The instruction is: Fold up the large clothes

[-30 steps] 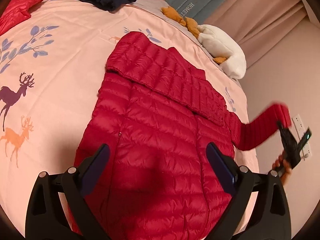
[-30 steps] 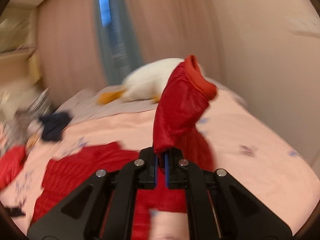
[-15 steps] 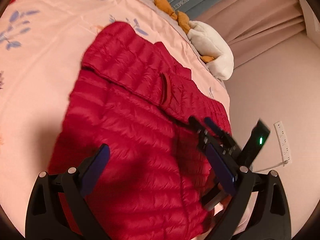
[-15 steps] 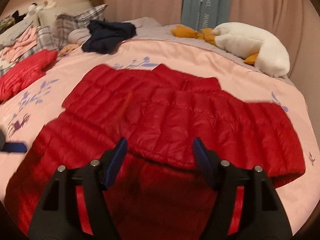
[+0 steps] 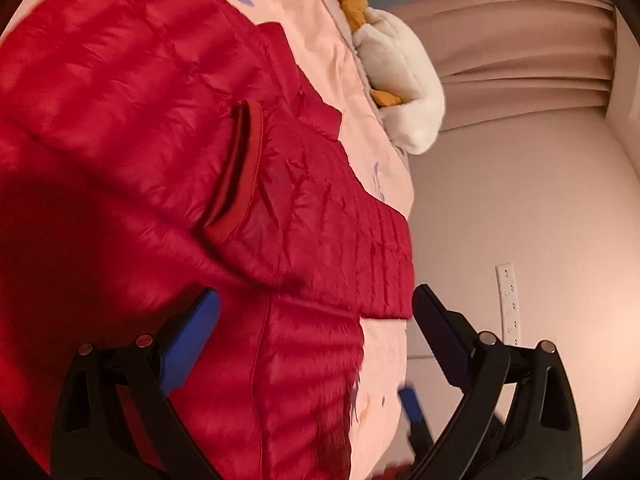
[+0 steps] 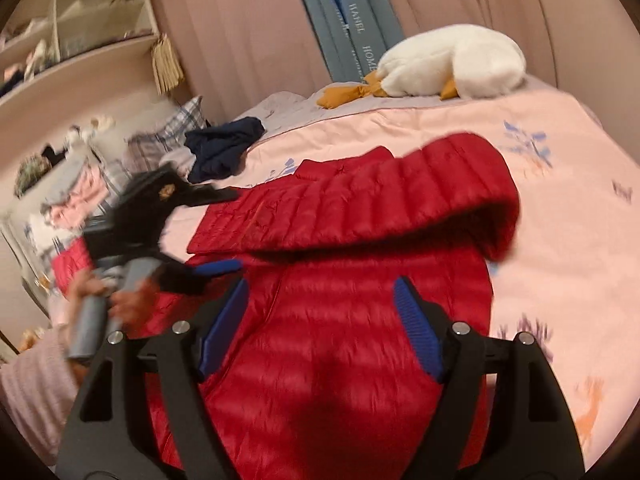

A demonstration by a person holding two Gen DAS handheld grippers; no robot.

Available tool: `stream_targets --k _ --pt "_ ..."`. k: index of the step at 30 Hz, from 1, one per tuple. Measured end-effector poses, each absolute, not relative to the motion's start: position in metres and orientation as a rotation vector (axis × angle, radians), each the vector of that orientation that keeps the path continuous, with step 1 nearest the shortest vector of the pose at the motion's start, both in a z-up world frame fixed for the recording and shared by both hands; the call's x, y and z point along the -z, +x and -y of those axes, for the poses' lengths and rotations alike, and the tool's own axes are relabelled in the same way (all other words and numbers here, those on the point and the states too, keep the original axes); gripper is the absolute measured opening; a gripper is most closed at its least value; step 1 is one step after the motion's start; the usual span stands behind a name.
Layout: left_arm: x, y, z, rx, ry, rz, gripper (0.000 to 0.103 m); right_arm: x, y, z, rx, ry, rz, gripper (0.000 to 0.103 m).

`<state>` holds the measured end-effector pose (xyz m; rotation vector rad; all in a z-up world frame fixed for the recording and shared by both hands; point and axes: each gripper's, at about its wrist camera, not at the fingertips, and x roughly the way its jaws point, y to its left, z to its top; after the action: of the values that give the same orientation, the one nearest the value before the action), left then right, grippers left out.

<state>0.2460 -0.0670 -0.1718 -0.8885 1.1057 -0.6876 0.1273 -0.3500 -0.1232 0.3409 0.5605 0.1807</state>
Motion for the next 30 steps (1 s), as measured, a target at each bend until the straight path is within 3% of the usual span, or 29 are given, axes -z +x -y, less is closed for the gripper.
stream_targets --k 3,8,10,20,21,22,24,30 --pt "0.176 0.252 0.075 0.663 -0.927 -1.087 0.095 0.131 0.113 0.361 -0.206 0.422 -0.561 0.077" --pt "0.162 0.258 0.075 0.645 -0.92 -1.011 0.082 0.14 0.103 0.376 -0.204 0.482 -0.559 0.078" --pt "0.158 0.261 0.075 0.633 -0.901 -0.994 0.071 0.143 0.101 0.379 -0.212 0.499 -0.56 0.078" --pt "0.179 0.285 0.088 0.575 -0.936 -1.032 0.07 0.149 0.098 0.382 -0.217 0.519 -0.561 0.078" --pt "0.177 0.286 0.09 0.559 -0.912 -1.018 0.062 0.149 0.098 0.383 -0.212 0.517 -0.564 0.078" --pt "0.176 0.287 0.092 0.546 -0.893 -1.013 0.035 0.149 0.098 0.384 -0.208 0.515 -0.565 0.078" --pt "0.178 0.292 0.095 0.525 -0.873 -1.035 0.011 0.148 0.097 0.386 -0.199 0.509 -0.567 0.078" --pt "0.144 0.278 0.071 0.494 -0.821 -0.9 0.007 0.146 0.095 0.391 -0.176 0.51 -0.564 0.078"
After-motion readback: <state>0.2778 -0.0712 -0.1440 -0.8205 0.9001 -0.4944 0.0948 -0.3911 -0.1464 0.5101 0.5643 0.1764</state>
